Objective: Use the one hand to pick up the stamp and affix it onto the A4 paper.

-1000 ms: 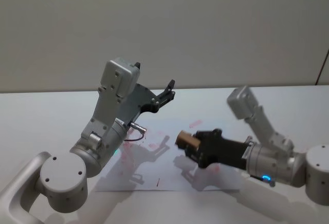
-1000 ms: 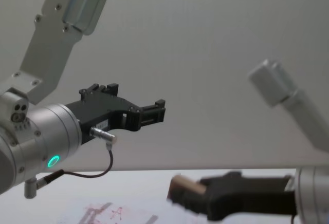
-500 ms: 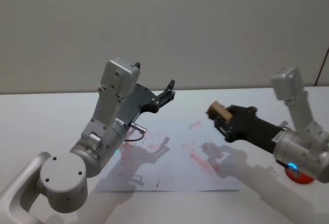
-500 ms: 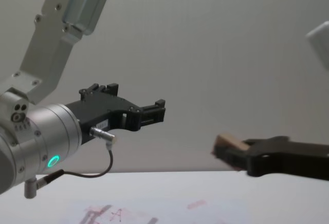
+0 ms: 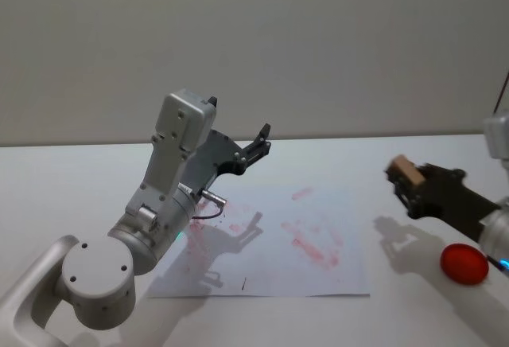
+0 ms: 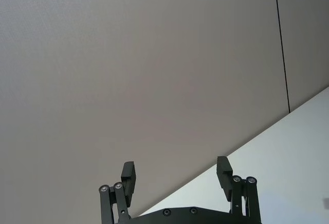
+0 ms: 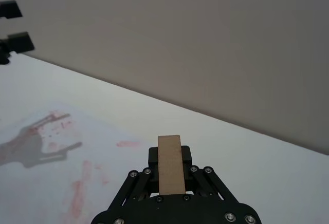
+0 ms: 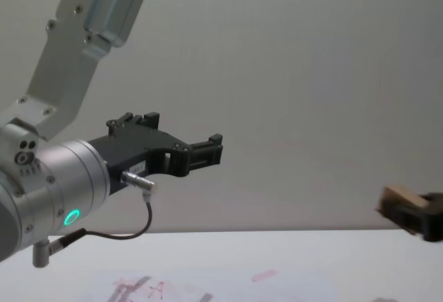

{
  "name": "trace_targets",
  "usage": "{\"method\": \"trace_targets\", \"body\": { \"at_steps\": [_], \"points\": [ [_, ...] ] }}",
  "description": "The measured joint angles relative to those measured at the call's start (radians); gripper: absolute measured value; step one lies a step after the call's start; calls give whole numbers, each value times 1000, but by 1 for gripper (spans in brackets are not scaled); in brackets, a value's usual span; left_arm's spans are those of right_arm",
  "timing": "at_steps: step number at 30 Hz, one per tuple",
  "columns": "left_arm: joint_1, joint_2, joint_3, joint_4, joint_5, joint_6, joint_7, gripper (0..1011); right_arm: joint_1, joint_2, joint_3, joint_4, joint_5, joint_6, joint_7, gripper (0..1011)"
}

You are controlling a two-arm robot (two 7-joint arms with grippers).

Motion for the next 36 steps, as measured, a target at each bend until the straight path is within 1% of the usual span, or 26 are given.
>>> {"method": "trace_targets", "body": {
  "at_steps": [2, 6, 11, 14, 21, 25, 31, 36],
  "points": [
    [0, 0, 0, 0, 0, 0, 0, 1001, -19, 18, 11, -14, 8, 17, -29, 220],
    [0, 0, 0, 0, 0, 0, 0, 1001, -53, 49, 30, -36, 21, 48, -68, 219],
    [0, 0, 0, 0, 0, 0, 0, 1001, -90, 82, 48, -59, 38, 91, -102, 220],
    [0, 0, 0, 0, 0, 0, 0, 1001, -120, 106, 61, -76, 53, 128, -120, 219],
    [0, 0, 0, 0, 0, 0, 0, 1001, -166, 140, 77, -101, 83, 200, -136, 219],
    [0, 0, 0, 0, 0, 0, 0, 1001, -185, 154, 83, -111, 95, 229, -139, 219],
    [0, 0, 0, 0, 0, 0, 0, 1001, -207, 171, 91, -122, 105, 262, -141, 220],
    [0, 0, 0, 0, 0, 0, 0, 1001, -215, 178, 93, -125, 105, 276, -141, 220]
  ]
}}
